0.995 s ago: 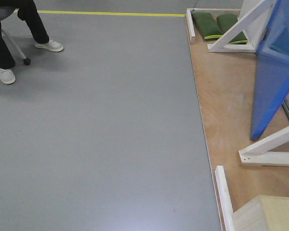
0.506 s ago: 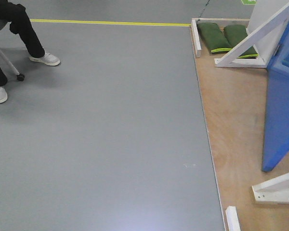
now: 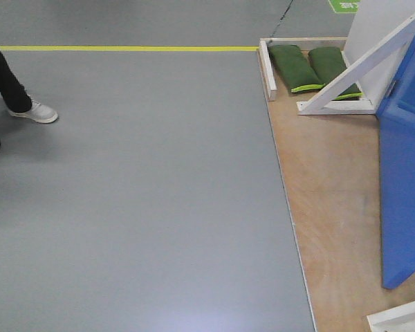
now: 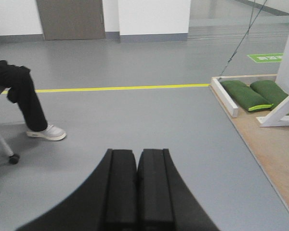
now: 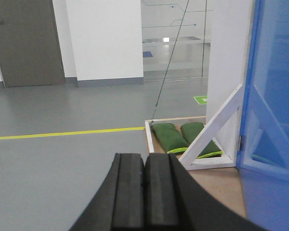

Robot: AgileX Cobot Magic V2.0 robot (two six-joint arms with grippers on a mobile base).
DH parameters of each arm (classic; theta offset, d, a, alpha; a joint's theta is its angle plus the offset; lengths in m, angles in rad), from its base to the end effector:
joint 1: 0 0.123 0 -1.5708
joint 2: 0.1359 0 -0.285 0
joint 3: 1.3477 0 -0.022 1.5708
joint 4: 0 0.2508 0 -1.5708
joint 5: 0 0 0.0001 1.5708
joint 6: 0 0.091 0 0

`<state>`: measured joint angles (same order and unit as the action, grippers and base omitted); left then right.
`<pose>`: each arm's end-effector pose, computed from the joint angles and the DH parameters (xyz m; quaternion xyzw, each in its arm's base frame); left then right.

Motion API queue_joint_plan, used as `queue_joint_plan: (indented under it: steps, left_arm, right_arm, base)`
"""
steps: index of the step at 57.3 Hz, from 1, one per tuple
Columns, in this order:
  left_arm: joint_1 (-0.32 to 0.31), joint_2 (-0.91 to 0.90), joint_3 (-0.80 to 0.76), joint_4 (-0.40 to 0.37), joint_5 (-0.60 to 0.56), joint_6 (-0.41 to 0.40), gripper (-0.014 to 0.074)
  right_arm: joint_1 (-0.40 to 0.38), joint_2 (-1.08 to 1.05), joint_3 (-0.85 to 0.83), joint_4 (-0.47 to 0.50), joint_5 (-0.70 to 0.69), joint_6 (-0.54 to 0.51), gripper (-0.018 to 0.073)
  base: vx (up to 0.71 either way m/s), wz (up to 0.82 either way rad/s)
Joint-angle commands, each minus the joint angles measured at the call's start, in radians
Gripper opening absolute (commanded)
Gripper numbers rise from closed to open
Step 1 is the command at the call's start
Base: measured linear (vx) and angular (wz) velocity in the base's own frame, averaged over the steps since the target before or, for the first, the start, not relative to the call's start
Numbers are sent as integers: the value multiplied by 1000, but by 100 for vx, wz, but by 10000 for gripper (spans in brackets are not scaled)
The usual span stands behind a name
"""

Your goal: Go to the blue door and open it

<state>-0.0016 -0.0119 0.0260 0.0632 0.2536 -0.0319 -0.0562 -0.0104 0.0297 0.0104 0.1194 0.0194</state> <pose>0.0552 0.0014 0.1821 0.0068 0.7678 0.0149 0.6405 0.0568 -0.0031 0.1929 0.0307 0.7244 -0.0087 0.6886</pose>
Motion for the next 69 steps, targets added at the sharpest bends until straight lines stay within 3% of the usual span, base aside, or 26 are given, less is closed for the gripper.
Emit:
queue_joint_plan:
  steps: [1, 69]
  left_arm:
    - [-6, -11, -26, -6, -77, -1, 73]
    - [-6, -11, -26, -6, -77, -1, 73]
  right_arm:
    - [-7, 4, 3, -3, -84, -6, 12]
    - [-7, 4, 3, -3, -84, -6, 12]
  base:
    - [36, -25]
    - [30, -4]
